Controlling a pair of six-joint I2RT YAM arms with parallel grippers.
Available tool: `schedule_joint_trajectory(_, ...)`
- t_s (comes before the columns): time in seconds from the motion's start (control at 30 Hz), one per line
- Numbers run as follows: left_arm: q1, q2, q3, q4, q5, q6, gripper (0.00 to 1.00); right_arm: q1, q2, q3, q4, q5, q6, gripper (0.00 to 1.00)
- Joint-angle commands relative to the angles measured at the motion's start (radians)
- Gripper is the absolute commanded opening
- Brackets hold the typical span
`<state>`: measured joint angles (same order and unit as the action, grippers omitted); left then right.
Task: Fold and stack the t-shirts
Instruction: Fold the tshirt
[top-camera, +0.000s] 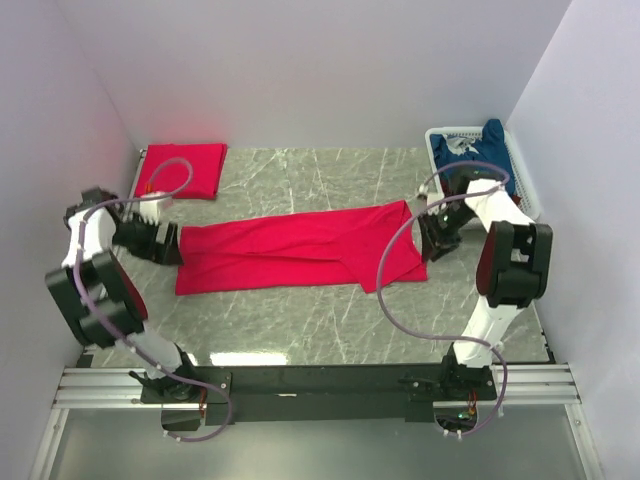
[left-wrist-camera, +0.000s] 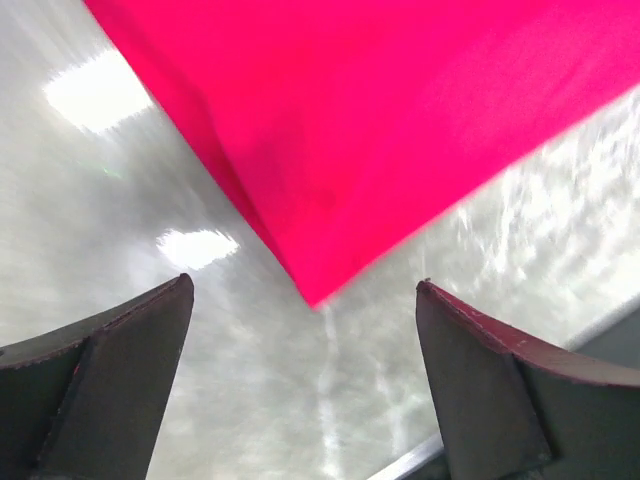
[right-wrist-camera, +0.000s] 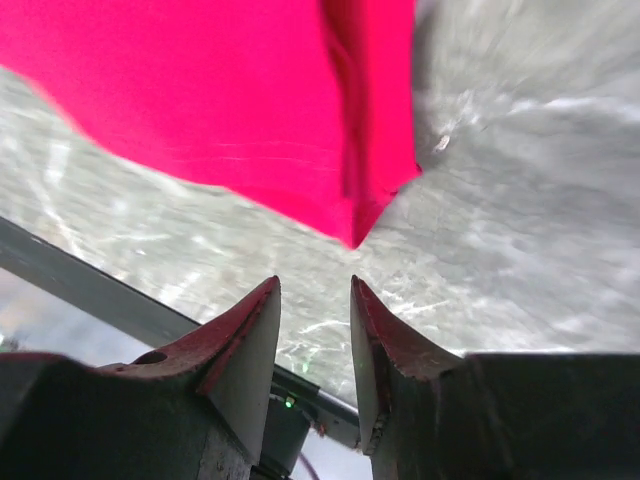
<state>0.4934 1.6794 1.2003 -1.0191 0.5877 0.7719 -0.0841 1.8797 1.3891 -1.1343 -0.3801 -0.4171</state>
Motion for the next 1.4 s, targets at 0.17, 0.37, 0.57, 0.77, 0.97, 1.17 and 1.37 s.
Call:
schedule_joint_trajectory(0.17, -0.417, -0.396, 0.045, 0.334, 0.072, -0.049, 0.99, -0.008, -0.117, 0.111, -0.068, -0.144, 0.024, 0.42)
schedule_joint_trajectory(0.37, -0.553, -0.459, -0.073, 0.914, 0.175, -0.513, 0.99, -0.008, -0.094, 0.065, -0.030, -0.169, 0.043, 0.41)
schedule_joint_trajectory(0.57, -0.910, -0.210, 0.098, 0.704, 0.004, -0.336, 0.99, -0.008, -0.034, 0.068, 0.031, -0.180, 0.098, 0.41)
schedule_joint_trajectory(0.77, -1.249, -0.175, -0.159, 1.052, -0.215, -0.310, 0.95, -0.023, 0.009, 0.062, 0.067, -0.192, 0.150, 0.40)
schedule_joint_trajectory(0.97, -1.509, -0.074, -0.309, 1.422, -0.358, -0.186, 0.94, -0.045, 0.047, 0.047, 0.067, -0.192, 0.172, 0.40)
schedule_joint_trajectory(1.17, -1.553, 0.035, -0.254, 1.441, -0.330, -0.198, 0.92, -0.045, 0.067, 0.008, 0.094, -0.154, 0.182, 0.38)
schedule_joint_trajectory(1.37, -1.555, 0.086, -0.242, 1.452, -0.344, -0.184, 0.90, -0.045, 0.102, -0.007, 0.122, -0.146, 0.196, 0.37)
